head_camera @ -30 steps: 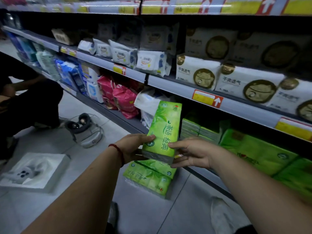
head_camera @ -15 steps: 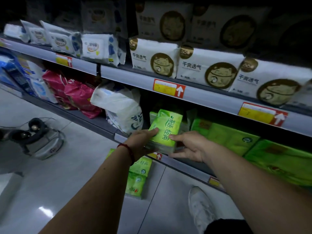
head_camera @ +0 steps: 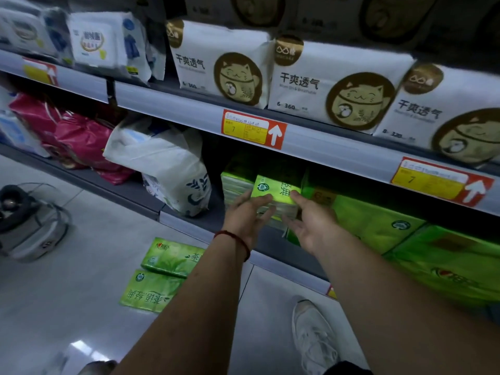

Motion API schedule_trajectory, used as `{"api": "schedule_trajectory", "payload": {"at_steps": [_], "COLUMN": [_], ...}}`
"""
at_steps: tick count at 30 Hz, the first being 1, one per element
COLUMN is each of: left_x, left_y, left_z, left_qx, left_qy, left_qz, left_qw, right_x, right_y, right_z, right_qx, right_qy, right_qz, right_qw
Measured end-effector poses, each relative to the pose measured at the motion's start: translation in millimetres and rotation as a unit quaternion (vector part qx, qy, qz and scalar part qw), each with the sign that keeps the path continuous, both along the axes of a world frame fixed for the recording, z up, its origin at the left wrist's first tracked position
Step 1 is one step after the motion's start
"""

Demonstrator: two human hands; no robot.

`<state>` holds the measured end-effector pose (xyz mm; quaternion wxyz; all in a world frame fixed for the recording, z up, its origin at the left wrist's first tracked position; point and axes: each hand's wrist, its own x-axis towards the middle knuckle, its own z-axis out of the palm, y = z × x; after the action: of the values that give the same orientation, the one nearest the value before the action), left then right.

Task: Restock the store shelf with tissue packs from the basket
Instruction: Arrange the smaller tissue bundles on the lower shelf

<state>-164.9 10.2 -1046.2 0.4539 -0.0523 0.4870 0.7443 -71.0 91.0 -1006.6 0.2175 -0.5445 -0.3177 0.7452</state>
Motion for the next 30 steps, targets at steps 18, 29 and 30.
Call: {"api": "schedule_trajectory", "payload": {"at_steps": [18, 29, 30], "left_x": [-11, -21, -24], "left_y": [22, 27, 32], "left_z": [-14, -14, -16], "left_qx": [-0.070, -0.359, -0.358], "left_qy": [0.033, 0.655, 0.653], "left_qz": [0.138, -0.265, -0.292], "left_qw": [0.987, 0.610, 0.600], "right_x": [-29, -35, -36], "right_y": [-2, 24, 27], "right_z": [-31, -30, -33], "right_qx": [0.074, 0.416, 0.428], "right_qy": [-0.124, -0.343, -0.343], "right_qz": [0.035, 0.406, 0.410], "right_qw": [0.989, 0.738, 0.728]}}
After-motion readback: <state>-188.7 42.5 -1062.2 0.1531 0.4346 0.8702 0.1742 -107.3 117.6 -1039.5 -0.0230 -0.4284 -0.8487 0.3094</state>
